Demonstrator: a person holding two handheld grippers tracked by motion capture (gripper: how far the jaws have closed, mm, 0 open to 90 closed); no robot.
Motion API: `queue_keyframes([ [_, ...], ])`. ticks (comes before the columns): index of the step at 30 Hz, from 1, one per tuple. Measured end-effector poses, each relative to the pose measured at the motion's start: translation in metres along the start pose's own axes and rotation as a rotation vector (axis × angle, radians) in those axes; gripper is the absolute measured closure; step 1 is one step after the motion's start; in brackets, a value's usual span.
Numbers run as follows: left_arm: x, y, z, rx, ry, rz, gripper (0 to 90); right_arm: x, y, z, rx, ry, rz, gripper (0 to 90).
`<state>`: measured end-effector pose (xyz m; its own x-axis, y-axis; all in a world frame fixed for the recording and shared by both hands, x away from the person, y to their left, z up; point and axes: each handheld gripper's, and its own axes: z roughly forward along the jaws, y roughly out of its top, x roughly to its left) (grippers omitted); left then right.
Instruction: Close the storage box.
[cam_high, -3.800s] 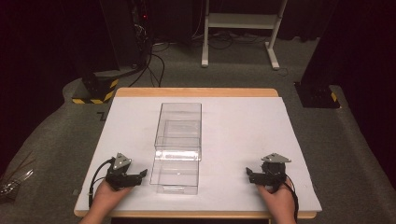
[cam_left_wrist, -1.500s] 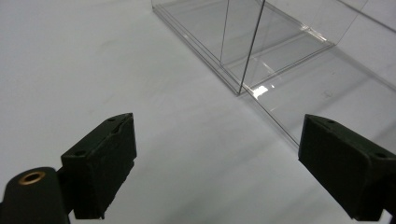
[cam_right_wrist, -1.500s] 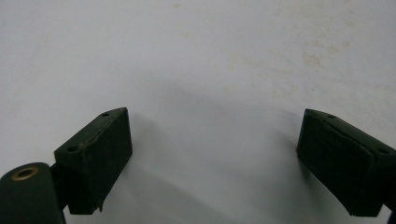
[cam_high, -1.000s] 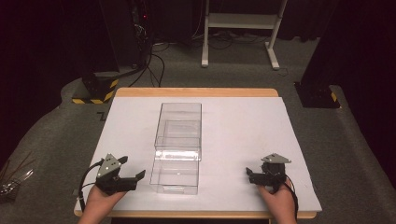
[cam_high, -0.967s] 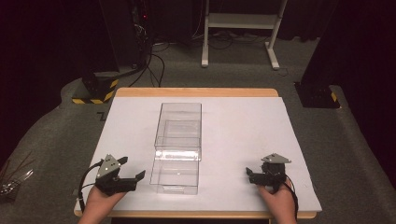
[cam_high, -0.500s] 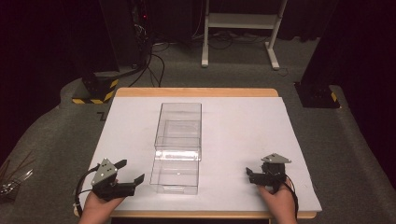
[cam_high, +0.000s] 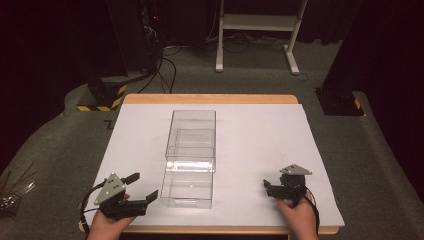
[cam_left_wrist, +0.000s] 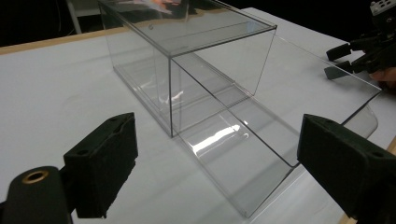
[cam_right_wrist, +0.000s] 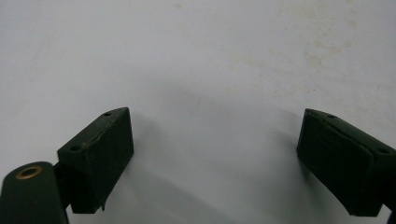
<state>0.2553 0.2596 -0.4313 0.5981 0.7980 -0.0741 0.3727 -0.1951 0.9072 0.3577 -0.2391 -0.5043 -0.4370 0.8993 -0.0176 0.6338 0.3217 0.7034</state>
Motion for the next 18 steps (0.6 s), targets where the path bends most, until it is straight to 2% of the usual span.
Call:
queue_keyframes([
  [7,-0.005,-0.005,0.008,0.011,-0.028,-0.003,12.2,0.0,0.0,0.0,0.0,0.0,0.0,10.9],
  [18,-0.012,-0.014,0.022,0.056,-0.077,0.004,11.0,0.0,0.0,0.0,0.0,-0.001,-0.001,11.0],
])
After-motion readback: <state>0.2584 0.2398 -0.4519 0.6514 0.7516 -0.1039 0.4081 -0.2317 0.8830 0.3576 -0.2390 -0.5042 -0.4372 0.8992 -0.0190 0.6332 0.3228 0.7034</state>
